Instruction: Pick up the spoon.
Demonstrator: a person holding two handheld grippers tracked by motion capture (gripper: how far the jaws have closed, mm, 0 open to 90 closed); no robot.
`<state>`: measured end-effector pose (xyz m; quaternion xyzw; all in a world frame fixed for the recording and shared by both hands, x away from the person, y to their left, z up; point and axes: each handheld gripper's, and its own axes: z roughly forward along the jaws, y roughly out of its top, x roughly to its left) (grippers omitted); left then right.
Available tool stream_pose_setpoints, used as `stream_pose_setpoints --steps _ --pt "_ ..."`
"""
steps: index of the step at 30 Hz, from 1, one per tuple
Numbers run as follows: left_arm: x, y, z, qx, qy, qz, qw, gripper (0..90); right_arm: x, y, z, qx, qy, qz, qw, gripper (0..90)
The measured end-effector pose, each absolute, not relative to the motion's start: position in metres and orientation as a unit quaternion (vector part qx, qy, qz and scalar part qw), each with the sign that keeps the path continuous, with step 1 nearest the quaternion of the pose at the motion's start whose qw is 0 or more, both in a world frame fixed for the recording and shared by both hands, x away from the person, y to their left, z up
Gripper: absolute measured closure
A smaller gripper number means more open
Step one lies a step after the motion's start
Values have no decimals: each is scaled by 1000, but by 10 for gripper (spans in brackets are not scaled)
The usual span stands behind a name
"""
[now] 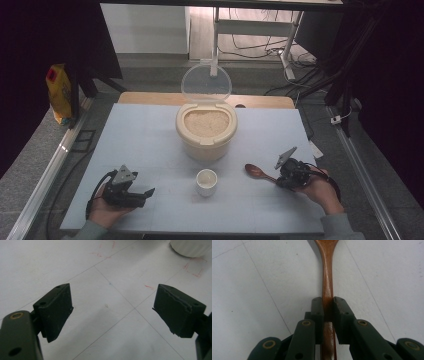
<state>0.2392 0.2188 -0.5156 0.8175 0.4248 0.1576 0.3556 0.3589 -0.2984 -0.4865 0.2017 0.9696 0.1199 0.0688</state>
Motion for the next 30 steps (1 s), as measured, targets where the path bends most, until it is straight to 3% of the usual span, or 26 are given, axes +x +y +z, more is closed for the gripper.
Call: stream_pose_setpoints --steps 30 --pt "240 219 -516 818 425 157 355 151 339 -296 -450 196 947 245 75 788"
